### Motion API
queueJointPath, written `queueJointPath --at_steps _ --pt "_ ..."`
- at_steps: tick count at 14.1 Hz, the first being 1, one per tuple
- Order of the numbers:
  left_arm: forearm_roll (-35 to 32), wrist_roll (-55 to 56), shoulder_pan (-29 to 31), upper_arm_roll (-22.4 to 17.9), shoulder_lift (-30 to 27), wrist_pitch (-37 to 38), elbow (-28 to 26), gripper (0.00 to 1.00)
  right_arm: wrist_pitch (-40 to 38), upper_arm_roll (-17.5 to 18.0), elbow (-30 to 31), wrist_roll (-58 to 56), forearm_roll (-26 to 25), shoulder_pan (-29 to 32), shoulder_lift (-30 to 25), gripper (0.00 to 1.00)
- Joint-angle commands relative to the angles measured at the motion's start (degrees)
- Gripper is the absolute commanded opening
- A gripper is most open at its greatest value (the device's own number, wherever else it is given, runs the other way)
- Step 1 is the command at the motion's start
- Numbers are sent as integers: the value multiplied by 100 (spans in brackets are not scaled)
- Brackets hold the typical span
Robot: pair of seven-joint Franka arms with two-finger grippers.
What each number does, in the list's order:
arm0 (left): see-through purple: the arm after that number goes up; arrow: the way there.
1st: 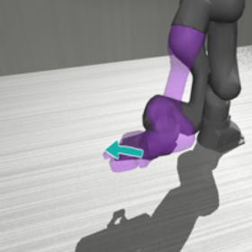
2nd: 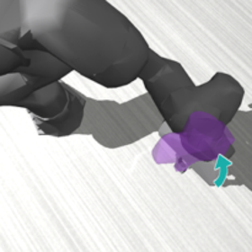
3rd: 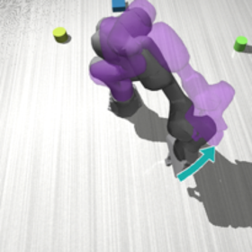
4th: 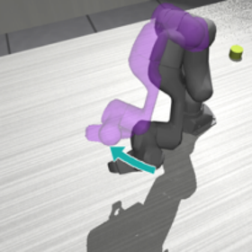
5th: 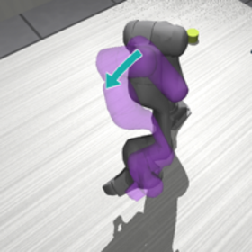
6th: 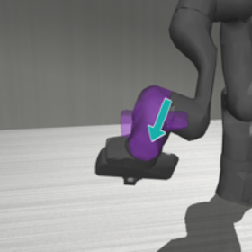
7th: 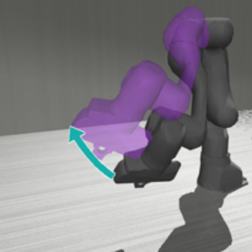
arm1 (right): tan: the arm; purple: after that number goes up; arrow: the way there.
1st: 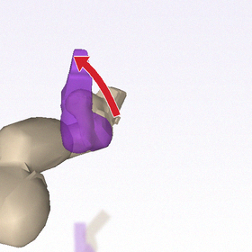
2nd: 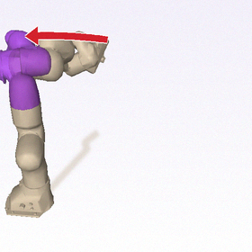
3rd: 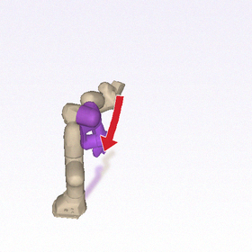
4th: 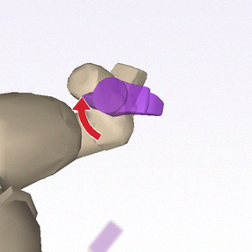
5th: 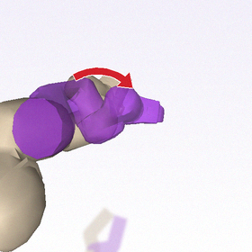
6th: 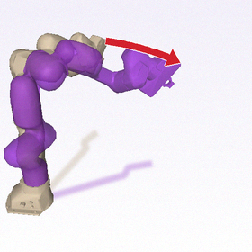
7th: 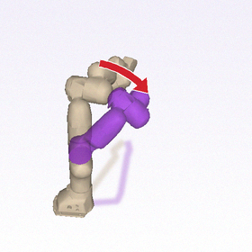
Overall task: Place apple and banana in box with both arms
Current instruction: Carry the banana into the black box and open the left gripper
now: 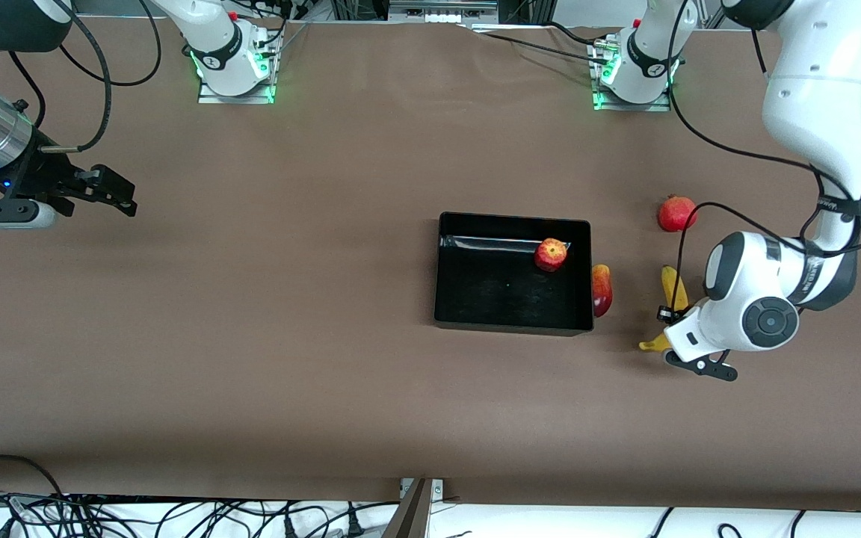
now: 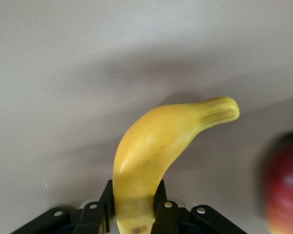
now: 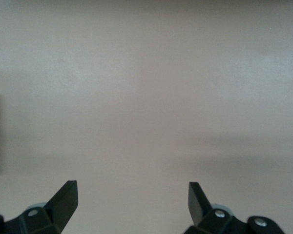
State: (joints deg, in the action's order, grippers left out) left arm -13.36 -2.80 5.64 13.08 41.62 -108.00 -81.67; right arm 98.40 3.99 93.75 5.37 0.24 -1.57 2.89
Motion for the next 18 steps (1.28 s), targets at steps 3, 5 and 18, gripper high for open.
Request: queueJointPath --at_steps 3,5,18 --pt "1018 1453 -764 72 -93 965 925 0 -23 58 -111 16 -59 69 45 100" --pt "1169 2227 -1238 72 -75 965 925 0 -23 58 -111 16 -59 69 45 100" --pt "1082 3725 -2541 37 548 -484 213 0 -23 58 -111 16 -59 69 45 100"
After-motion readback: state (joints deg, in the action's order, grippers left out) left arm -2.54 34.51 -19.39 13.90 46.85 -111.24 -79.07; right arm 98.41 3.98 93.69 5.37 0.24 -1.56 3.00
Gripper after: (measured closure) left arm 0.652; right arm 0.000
